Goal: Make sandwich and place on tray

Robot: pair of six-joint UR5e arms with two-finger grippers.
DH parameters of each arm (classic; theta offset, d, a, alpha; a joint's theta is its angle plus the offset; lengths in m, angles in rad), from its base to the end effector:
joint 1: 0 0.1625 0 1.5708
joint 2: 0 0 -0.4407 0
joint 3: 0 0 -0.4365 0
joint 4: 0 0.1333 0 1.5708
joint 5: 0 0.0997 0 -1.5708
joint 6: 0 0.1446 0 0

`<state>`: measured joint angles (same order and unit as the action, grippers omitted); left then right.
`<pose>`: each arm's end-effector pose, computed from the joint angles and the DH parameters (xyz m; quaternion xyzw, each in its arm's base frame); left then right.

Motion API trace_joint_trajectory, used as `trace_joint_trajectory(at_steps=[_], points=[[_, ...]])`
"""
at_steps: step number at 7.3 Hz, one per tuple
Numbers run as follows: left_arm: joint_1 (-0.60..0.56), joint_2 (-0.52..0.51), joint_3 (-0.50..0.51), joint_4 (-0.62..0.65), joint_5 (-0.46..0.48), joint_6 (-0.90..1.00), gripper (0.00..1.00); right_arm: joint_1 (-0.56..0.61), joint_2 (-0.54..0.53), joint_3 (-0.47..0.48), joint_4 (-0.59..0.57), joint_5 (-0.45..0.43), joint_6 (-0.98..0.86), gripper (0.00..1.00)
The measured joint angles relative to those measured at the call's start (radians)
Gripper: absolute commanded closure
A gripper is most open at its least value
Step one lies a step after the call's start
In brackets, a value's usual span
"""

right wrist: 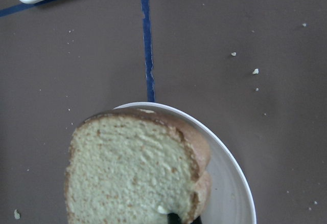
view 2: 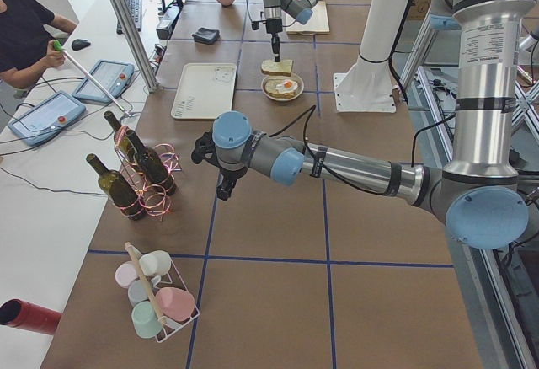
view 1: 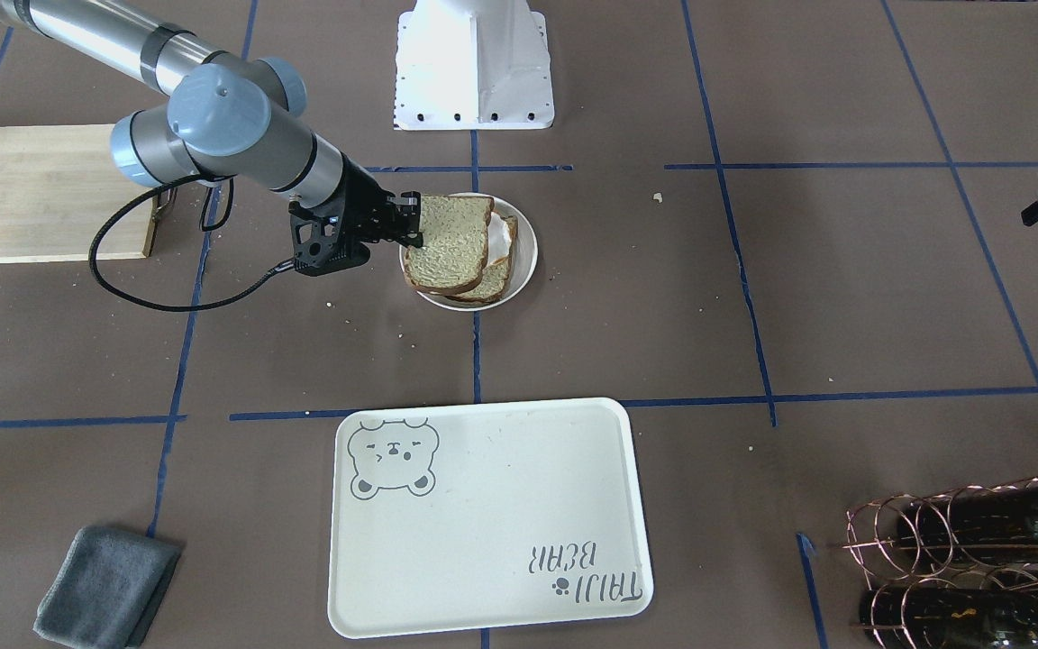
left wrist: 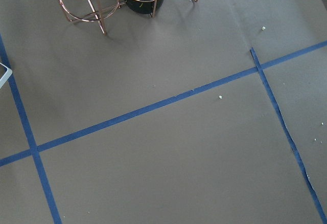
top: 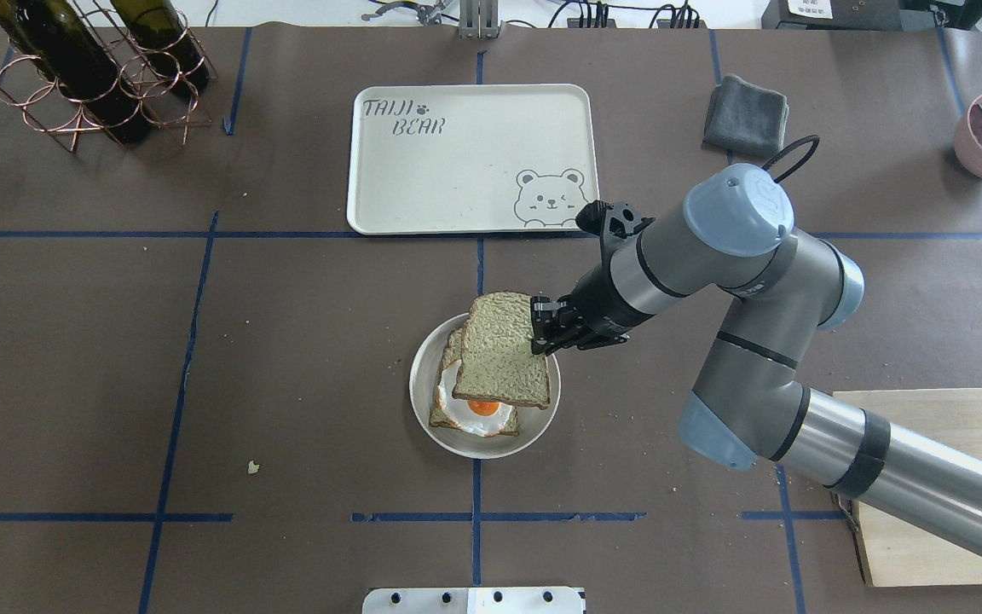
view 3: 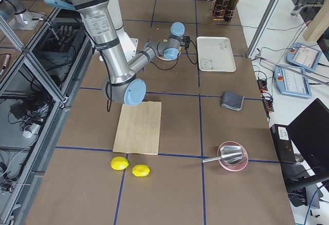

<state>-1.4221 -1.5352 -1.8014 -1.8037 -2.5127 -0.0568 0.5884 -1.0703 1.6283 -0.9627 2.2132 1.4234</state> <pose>0.0636 -0.5350 0.5544 0.1427 0.4605 0.1362 0.8655 -0.5792 -0.4426 0.2720 -0.0580 -0.5822 0.0036 0.8109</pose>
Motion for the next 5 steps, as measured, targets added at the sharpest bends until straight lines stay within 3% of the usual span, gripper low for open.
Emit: trace_joint_trajectory(at_steps=[5], points=[[0.0, 0.001, 0.0, 0.0, 0.0, 0.001, 0.0, -0.066, 0.024, -0.019, -0.022, -0.073, 0.018, 1.0]])
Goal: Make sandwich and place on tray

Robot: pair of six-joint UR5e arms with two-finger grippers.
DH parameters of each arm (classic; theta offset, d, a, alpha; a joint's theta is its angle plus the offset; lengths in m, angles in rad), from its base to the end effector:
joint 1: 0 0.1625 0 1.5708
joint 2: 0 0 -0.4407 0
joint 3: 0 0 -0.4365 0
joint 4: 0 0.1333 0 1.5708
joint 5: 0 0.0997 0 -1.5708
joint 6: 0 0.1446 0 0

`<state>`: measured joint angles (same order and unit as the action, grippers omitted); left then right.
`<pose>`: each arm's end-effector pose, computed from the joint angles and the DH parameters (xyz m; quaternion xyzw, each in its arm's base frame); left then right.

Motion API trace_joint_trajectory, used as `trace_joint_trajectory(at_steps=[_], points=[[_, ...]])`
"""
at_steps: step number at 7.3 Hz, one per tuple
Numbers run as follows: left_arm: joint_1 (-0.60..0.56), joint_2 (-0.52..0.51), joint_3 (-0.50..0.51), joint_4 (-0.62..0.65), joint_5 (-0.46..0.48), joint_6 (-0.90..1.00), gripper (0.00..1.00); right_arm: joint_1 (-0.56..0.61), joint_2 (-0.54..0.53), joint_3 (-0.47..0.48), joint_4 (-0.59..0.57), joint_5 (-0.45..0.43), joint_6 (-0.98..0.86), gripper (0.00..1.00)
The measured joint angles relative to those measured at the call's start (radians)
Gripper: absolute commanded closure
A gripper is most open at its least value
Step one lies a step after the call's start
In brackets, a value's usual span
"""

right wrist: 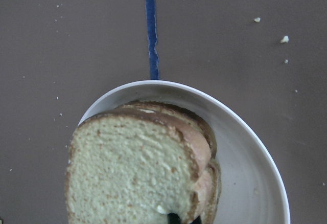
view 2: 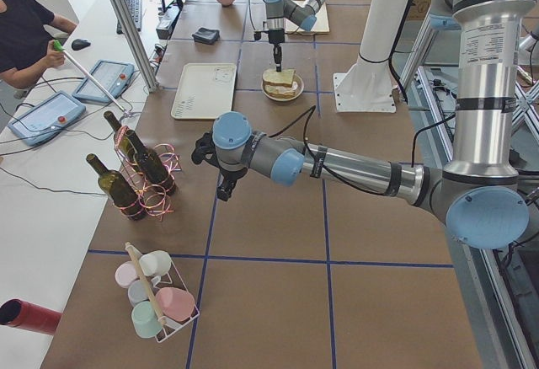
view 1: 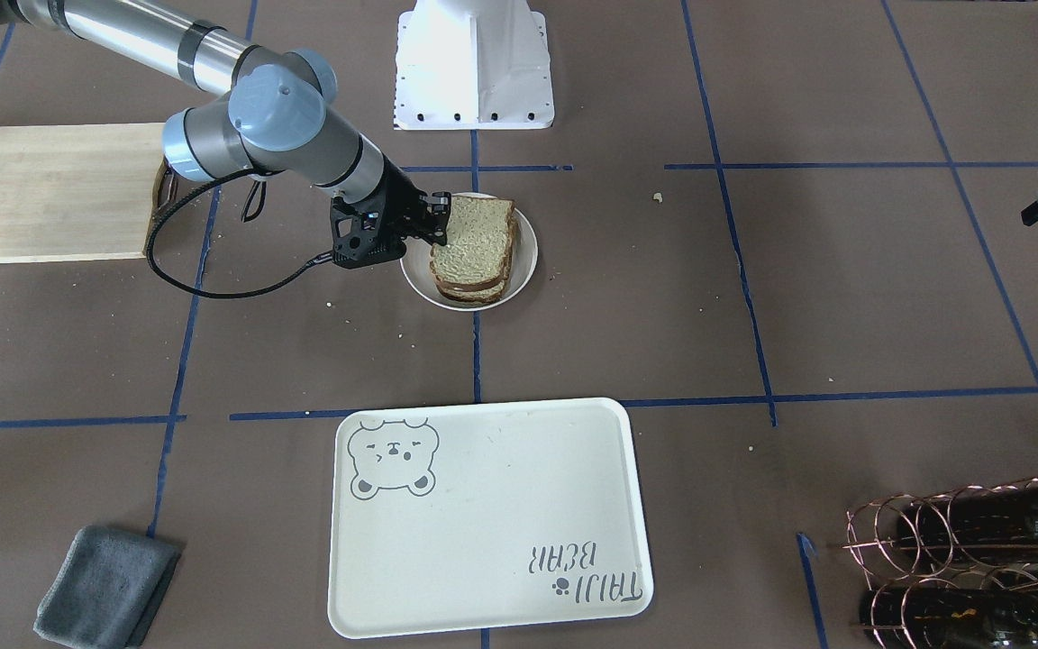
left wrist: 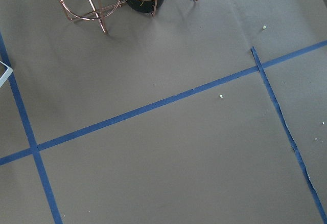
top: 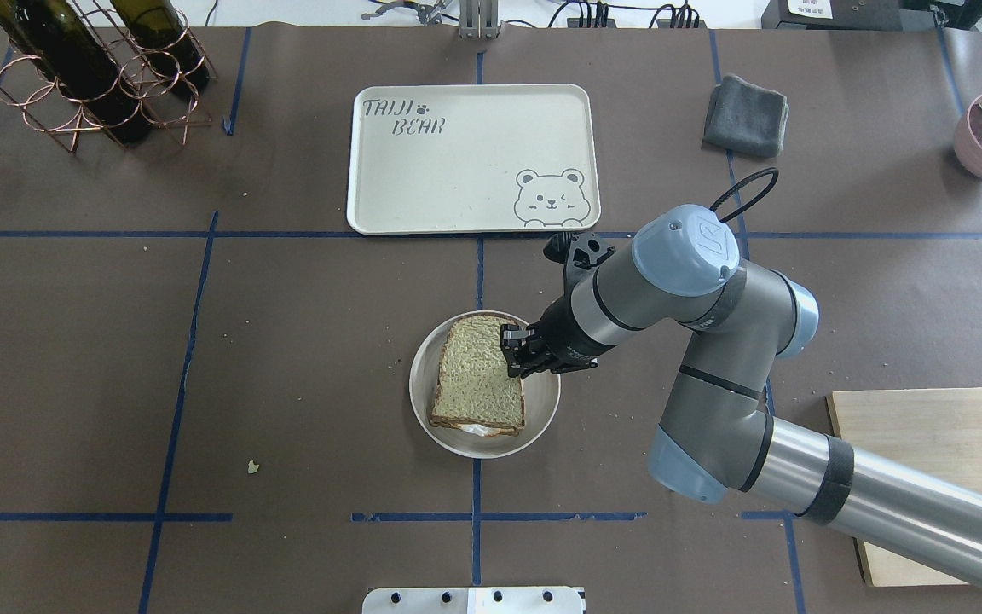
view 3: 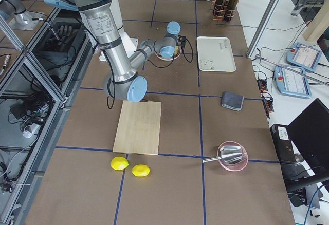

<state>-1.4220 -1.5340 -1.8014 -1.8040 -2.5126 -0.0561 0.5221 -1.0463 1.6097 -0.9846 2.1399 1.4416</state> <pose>0.0636 -0.5346 0.5550 0.1425 0.4604 0.1364 0.8655 -0.6152 -0.4179 0.2697 -0.0563 -0.5698 0.0075 0.8198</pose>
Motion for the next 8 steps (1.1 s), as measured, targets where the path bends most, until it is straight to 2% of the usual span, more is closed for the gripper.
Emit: trace_joint_trajectory(at_steps=[4, 5, 6, 7, 8], points=[[0.0, 0.0, 0.001, 0.0, 0.0, 0.0, 0.0, -0.006, 0.0, -0.002, -0.003, -0.009, 0.02, 0.98], [0.0, 0.0, 0.002, 0.0, 0.0, 0.001, 0.0, -0.007, 0.0, -0.003, -0.003, -0.01, 0.021, 0.8], [0.0, 0.0, 0.002, 0.0, 0.0, 0.001, 0.0, -0.007, 0.0, -0.003, -0.003, -0.01, 0.022, 0.51], [0.0, 0.0, 0.002, 0.0, 0.0, 0.001, 0.0, -0.007, 0.0, -0.004, -0.003, -0.01, 0.022, 0.34], [0.0, 0.0, 0.003, 0.0, 0.0, 0.001, 0.0, -0.007, 0.0, -0.006, -0.003, -0.01, 0.022, 0.27]])
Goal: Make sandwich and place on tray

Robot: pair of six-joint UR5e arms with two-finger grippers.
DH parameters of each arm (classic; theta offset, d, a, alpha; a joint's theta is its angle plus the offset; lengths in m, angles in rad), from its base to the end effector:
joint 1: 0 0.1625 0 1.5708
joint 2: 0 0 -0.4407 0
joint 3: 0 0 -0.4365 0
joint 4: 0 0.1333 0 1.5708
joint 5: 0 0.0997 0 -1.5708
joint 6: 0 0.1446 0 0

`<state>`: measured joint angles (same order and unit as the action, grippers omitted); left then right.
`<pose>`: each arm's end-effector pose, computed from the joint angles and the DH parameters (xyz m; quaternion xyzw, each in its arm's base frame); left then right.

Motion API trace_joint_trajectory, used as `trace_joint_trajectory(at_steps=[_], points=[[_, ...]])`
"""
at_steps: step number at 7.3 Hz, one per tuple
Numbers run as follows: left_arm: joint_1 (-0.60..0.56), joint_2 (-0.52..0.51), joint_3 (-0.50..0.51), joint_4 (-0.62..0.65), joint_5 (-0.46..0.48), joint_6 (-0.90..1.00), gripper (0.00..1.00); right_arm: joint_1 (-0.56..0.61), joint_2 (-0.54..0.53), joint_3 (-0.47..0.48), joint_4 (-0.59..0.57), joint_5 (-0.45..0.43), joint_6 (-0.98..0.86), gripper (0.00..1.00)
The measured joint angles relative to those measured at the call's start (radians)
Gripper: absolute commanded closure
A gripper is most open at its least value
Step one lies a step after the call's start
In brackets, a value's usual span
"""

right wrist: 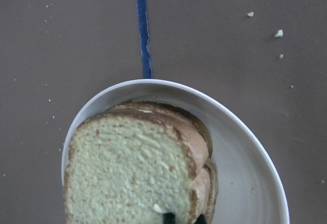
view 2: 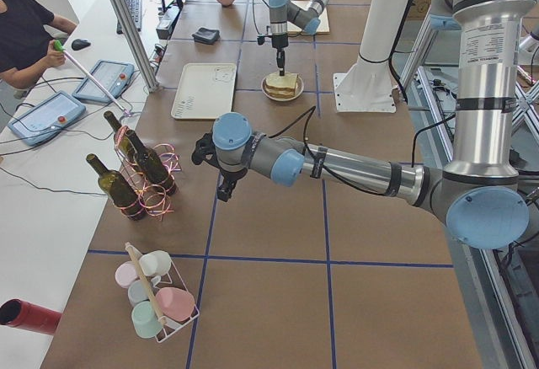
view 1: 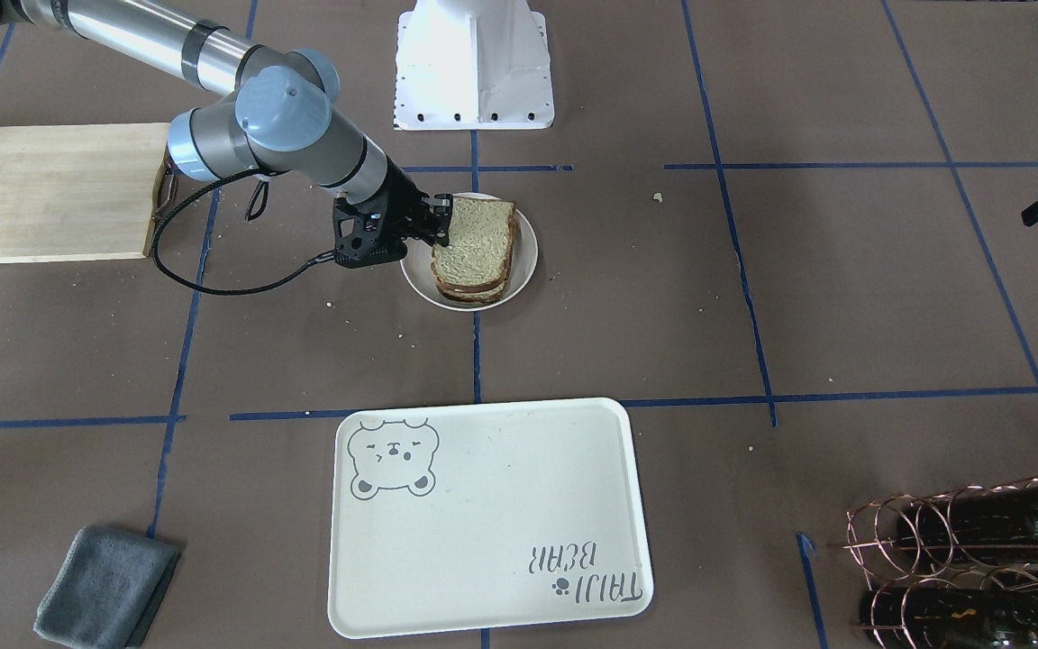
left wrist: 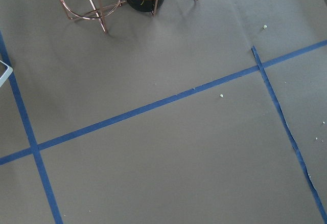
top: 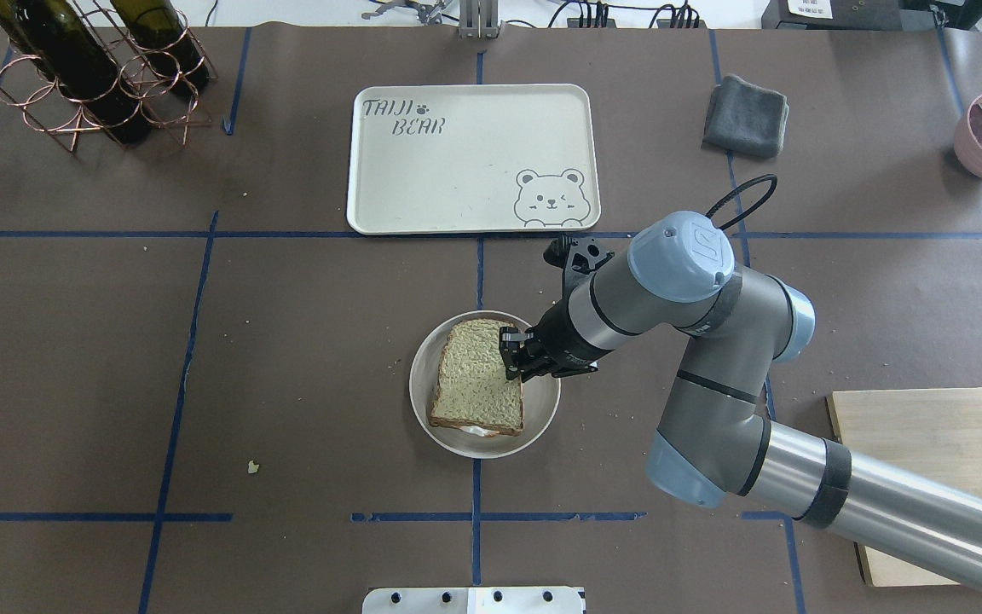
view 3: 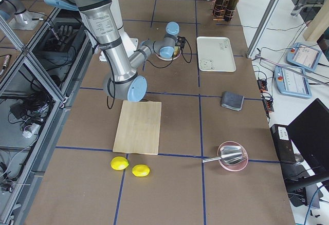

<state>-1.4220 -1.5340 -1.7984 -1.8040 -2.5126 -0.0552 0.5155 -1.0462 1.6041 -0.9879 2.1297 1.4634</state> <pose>0.0636 -0.5347 0.5566 0.1414 0.4603 0.1361 0.8658 -0.6194 -0.4161 0.2733 -0.0619 -0.5652 0.0181 0.8224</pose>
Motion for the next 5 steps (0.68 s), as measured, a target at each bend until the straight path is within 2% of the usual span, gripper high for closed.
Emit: trace_joint_trajectory(at_steps=[2, 3, 5], points=[[0.012, -0.001, -0.001, 0.0, 0.0, -0.009, 0.0, 0.0, 0.0, 0.0, 0.0, 0.0, 0.0, 0.09], [0.042, -0.009, -0.003, -0.016, 0.0, -0.056, 0.0, 0.001, 0.0, 0.004, 0.001, -0.001, 0.0, 0.05], [0.166, -0.031, -0.009, -0.18, 0.006, -0.349, 0.0, 0.031, -0.016, 0.056, -0.001, 0.008, -0.001, 0.0]])
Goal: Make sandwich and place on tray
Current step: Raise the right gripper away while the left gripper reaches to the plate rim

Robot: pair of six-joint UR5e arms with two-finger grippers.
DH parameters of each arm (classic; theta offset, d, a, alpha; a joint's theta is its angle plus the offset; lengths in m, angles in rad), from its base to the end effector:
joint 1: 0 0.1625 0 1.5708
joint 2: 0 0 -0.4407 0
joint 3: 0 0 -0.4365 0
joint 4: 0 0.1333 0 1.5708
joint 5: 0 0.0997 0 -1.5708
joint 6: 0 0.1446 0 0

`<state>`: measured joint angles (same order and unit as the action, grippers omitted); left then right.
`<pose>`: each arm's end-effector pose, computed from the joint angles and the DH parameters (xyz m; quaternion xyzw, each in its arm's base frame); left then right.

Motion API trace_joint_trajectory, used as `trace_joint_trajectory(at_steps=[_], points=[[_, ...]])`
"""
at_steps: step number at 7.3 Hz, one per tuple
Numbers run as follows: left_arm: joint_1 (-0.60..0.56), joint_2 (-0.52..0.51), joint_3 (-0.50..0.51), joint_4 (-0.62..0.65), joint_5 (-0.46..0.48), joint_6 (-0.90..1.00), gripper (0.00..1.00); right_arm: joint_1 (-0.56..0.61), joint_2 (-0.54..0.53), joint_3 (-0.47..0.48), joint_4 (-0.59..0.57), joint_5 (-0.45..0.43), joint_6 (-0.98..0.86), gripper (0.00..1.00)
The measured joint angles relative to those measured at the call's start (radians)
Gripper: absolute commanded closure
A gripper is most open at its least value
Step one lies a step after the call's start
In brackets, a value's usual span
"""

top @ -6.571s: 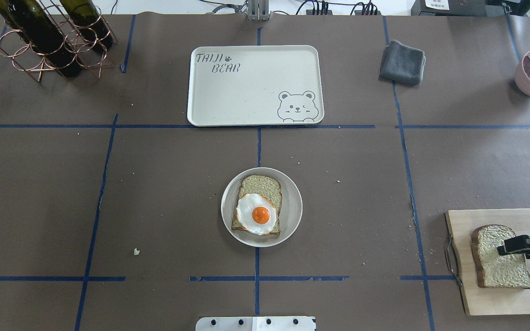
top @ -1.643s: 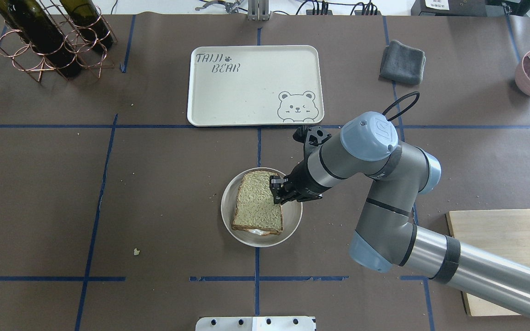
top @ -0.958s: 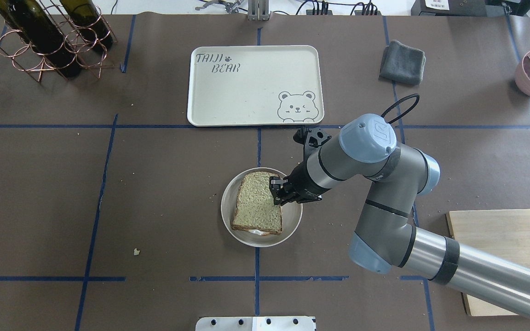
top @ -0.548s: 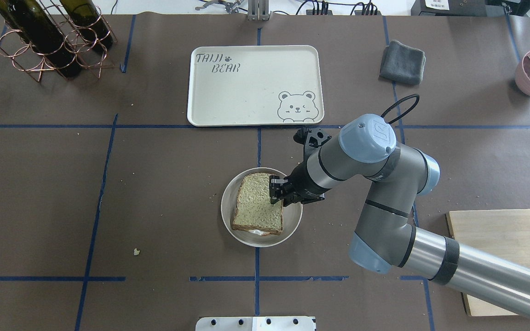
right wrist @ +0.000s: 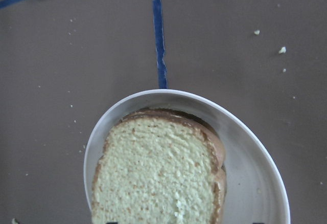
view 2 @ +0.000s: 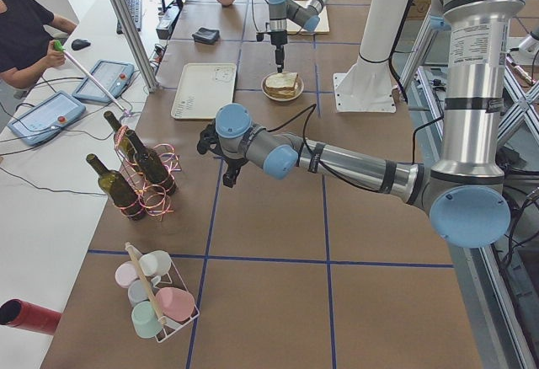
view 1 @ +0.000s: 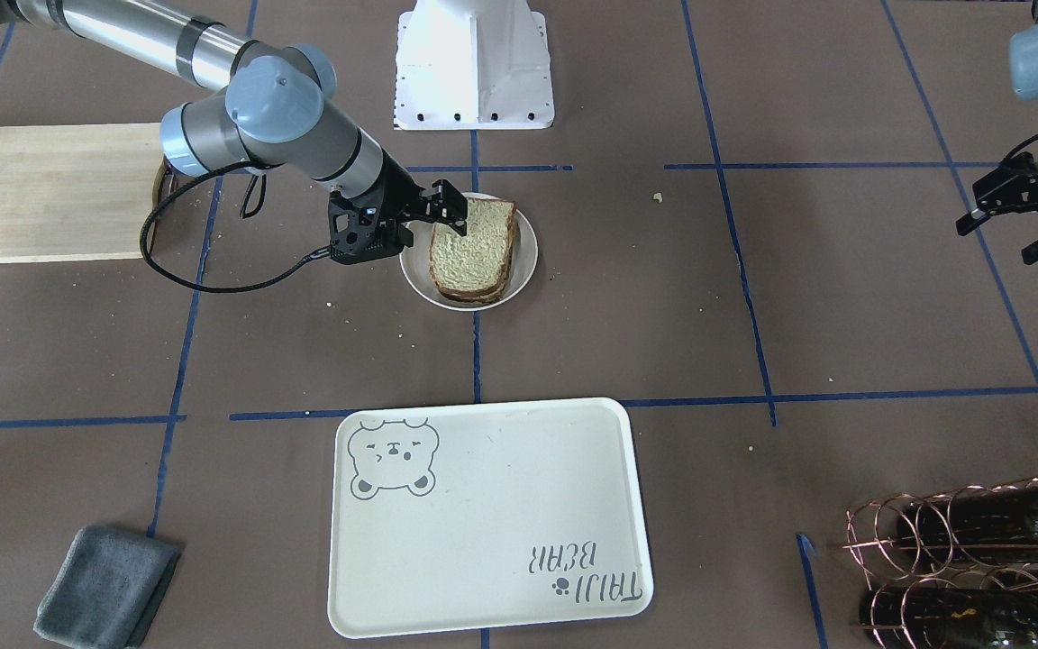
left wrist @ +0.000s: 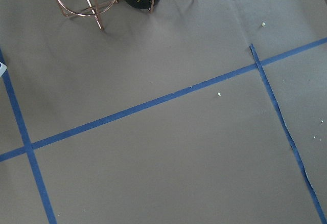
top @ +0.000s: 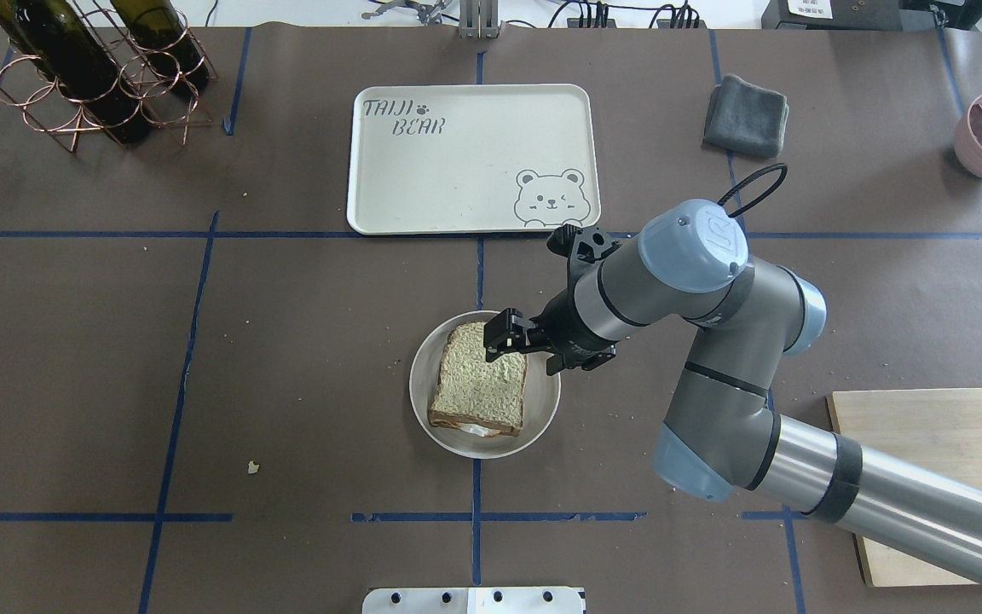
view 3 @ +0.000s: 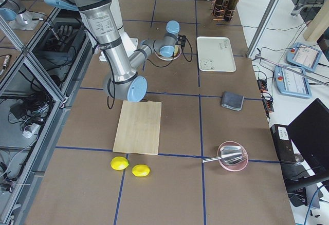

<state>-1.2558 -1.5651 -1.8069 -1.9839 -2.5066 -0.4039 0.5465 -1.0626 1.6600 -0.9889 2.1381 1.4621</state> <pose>0.1555 -0.5317 0.5123 0.1137 0.4998 0.1049 0.8522 -0.5915 -0.4249 0.2564 -0.0485 -0.5803 0.0214 0.8127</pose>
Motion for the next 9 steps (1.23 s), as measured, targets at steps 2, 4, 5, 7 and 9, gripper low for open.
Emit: trace_joint_trajectory(at_steps=[2, 4, 5, 7, 9], points=[[0.232, -0.085, -0.034, -0.134, 0.094, -0.429, 0.0, 0.072, -0.088, 0.126, -0.074, 0.041, -0.002, 0.01], [0.477, -0.216, -0.041, -0.155, 0.239, -0.755, 0.03, 0.147, -0.21, 0.243, -0.173, 0.069, -0.021, 0.01], [0.594, -0.282, -0.021, -0.154, 0.326, -0.866, 0.09, 0.172, -0.288, 0.29, -0.186, 0.072, -0.061, 0.0], [0.75, -0.394, 0.058, -0.147, 0.437, -0.981, 0.37, 0.198, -0.393, 0.339, -0.189, 0.074, -0.157, 0.0], [0.794, -0.437, 0.111, -0.146, 0.457, -1.001, 0.53, 0.202, -0.419, 0.349, -0.188, 0.073, -0.181, 0.01]])
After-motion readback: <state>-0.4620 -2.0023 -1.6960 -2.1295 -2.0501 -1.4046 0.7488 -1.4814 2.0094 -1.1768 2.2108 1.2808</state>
